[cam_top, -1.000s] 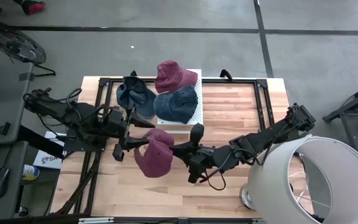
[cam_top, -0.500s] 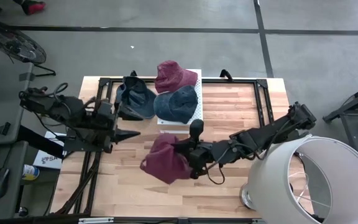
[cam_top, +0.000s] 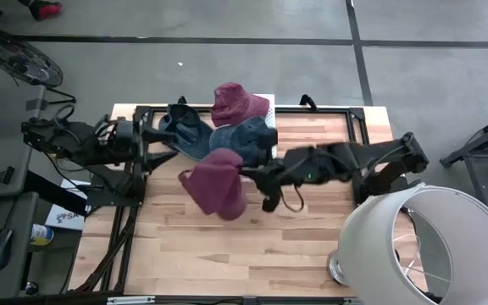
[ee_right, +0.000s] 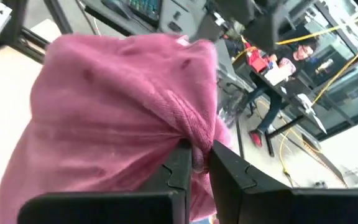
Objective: Pick & Place hat
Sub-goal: Stack the red cap on top of the other red cap on the shelf
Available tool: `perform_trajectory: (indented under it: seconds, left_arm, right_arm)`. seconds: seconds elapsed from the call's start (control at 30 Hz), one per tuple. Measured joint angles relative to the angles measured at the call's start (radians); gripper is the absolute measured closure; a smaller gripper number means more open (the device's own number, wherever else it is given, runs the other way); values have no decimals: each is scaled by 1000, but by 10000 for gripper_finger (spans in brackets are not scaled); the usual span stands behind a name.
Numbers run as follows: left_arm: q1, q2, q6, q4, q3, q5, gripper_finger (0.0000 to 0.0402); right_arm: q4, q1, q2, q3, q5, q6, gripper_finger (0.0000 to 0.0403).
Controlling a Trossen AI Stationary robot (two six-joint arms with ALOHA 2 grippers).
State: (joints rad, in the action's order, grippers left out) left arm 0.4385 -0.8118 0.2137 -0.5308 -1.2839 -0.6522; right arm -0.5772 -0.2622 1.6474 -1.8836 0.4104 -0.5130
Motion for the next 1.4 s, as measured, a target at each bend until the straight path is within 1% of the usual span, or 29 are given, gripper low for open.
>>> perform_trajectory:
  seconds: [0.2, 0.27, 0.37, 0.53, 0.67, 0.8, 0.97, 1.07, 1.17, 1.3, 1.4]
  left_arm:
    - [0, 6, -44, -30, 0, -152, 163]
    - [0, 6, -58, -30, 0, -186, 163]
    - [0, 6, -82, -24, 0, -214, 163]
    - [0, 10, -104, 5, 0, -269, 163]
    - [0, 19, -78, 34, 0, -275, 163]
    - [0, 19, -77, 26, 0, -266, 163]
    - [0, 18, -63, 26, 0, -246, 163]
    - [0, 17, 26, 27, 0, -247, 163]
    - [0, -15, 114, 29, 0, -247, 163]
    - [0, -82, 232, 28, 0, -215, 163]
    - [0, -146, 319, 31, 1, -200, 163]
  right_arm:
    - [-89, 110, 0, -82, -52, -24, 373]
    - [-115, 144, 0, -109, -66, -32, 373]
    - [-146, 192, 0, -146, -114, -37, 373]
    - [-205, 244, 0, -203, -145, -38, 373]
    - [-238, 270, 0, -236, -175, -38, 373]
    - [-237, 259, 0, -244, -205, -9, 373]
    - [-299, 200, 0, -240, -269, 40, 373]
    - [-352, 161, 0, -230, -301, 71, 373]
    - [-430, 121, 6, -228, -308, 88, 373]
    - [-507, 77, 36, -228, -300, 94, 373]
    - [-559, 48, 75, -228, -313, 96, 373]
